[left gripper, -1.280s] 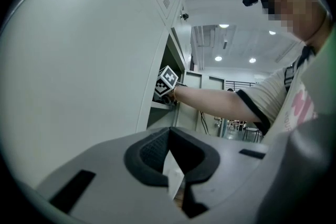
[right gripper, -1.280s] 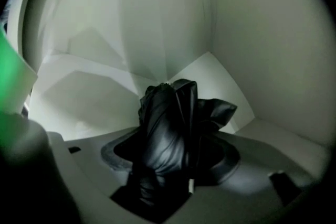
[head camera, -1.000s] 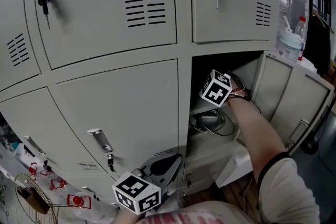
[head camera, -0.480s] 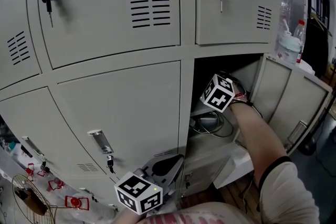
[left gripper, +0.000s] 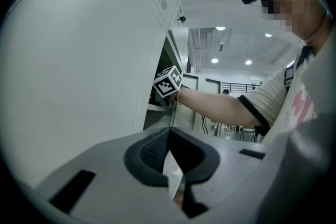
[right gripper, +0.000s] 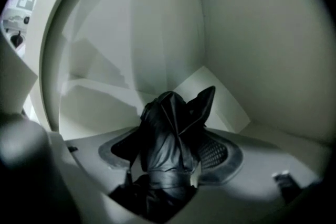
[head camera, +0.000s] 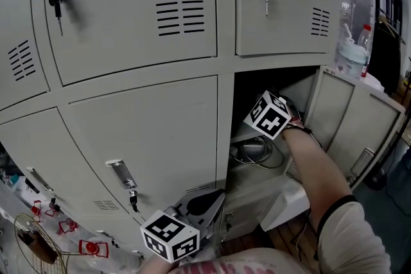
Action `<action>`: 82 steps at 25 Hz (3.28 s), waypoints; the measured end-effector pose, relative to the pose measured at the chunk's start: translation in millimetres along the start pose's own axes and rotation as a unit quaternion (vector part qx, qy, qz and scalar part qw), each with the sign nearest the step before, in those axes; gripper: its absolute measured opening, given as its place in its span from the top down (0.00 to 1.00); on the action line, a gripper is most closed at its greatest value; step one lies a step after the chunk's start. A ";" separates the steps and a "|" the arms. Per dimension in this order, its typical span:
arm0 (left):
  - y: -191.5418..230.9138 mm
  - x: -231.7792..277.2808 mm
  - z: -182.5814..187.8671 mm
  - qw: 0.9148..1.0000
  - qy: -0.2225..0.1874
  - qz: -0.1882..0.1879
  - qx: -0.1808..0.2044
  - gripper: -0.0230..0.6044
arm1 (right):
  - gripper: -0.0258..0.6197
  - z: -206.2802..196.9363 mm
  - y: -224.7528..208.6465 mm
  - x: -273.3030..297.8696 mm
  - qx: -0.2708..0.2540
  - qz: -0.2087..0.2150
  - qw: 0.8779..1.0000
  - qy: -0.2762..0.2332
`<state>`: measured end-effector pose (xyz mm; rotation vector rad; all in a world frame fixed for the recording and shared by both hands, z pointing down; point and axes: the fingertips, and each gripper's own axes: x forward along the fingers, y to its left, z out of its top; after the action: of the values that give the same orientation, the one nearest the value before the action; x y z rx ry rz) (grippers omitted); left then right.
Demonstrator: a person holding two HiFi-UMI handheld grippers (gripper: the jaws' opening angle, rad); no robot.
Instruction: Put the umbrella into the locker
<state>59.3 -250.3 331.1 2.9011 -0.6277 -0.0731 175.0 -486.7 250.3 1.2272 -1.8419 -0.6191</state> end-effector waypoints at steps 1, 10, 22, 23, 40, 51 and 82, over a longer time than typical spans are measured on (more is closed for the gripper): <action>-0.3 0.1 0.3 1.000 0.000 0.000 0.001 0.96 | 0.44 0.9 -0.7 -1.0 0.005 0.000 1.000 -0.004; -2.3 -1.1 -0.4 1.000 0.001 0.002 -0.001 0.96 | 0.49 5.0 -9.5 -5.8 0.030 -0.035 0.999 -0.027; -0.9 -6.0 1.7 1.000 -0.001 0.006 0.001 0.96 | 0.51 13.4 -27.3 -32.1 0.141 -0.074 0.982 -0.099; -1.3 -6.2 1.9 1.000 -0.001 0.005 0.001 0.96 | 0.51 12.7 -27.7 -33.7 0.145 -0.075 0.981 -0.101; -15.1 -0.7 -0.5 1.000 0.000 -0.006 0.006 0.96 | 0.56 -8.2 -29.1 -88.3 0.371 -0.079 0.898 -0.223; -35.7 11.6 -3.1 1.000 0.001 -0.023 0.007 0.96 | 0.56 -26.3 9.8 -122.6 0.443 -0.048 0.857 -0.260; -62.3 -21.5 -24.0 0.994 -0.061 0.092 -0.029 0.96 | 0.73 -50.8 192.0 -179.1 0.522 0.110 0.821 -0.204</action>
<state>67.0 -181.8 343.8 2.7854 -0.8945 -0.2416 153.5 -243.4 359.2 1.5573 -2.7920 0.4055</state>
